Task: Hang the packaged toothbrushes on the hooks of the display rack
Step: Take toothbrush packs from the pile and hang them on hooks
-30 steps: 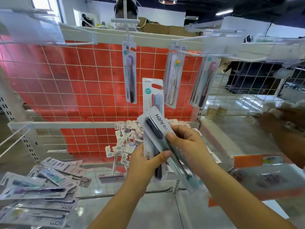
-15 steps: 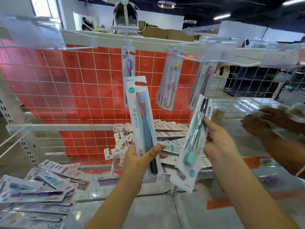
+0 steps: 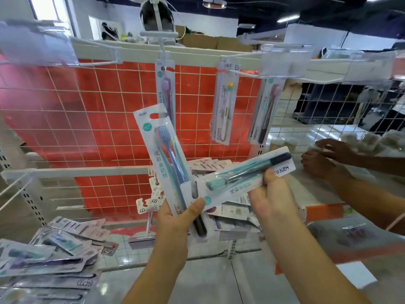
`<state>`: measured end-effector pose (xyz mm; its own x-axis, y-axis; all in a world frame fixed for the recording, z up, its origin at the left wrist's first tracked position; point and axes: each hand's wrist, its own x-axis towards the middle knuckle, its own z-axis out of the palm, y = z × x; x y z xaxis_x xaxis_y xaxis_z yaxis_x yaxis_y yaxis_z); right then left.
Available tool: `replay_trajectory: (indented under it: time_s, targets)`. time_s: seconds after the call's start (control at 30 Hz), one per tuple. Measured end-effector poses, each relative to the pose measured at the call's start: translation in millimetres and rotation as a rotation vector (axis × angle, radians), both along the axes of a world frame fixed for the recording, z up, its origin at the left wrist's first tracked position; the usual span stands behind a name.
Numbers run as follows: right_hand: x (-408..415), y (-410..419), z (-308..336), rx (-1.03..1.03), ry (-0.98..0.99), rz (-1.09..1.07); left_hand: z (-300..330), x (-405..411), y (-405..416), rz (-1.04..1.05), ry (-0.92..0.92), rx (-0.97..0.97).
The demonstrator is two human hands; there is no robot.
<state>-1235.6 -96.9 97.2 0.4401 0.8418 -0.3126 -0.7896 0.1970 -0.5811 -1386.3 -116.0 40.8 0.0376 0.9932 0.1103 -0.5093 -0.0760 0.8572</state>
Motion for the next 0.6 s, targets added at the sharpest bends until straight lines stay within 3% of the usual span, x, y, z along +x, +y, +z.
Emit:
replay_trajectory:
  time_s: [0.2,0.4,0.6]
  targets:
    - [10,-5,-7,0.072,-0.003,0.069,7,-18,15,0.055,-0.086,0.016]
    - [25,-19,-14,0.059,-0.207,0.116,14,-40,34,0.14,-0.116,0.013]
    - [46,-35,-41,-0.012,-0.543,0.534,22,-53,47,0.239,-0.115,0.018]
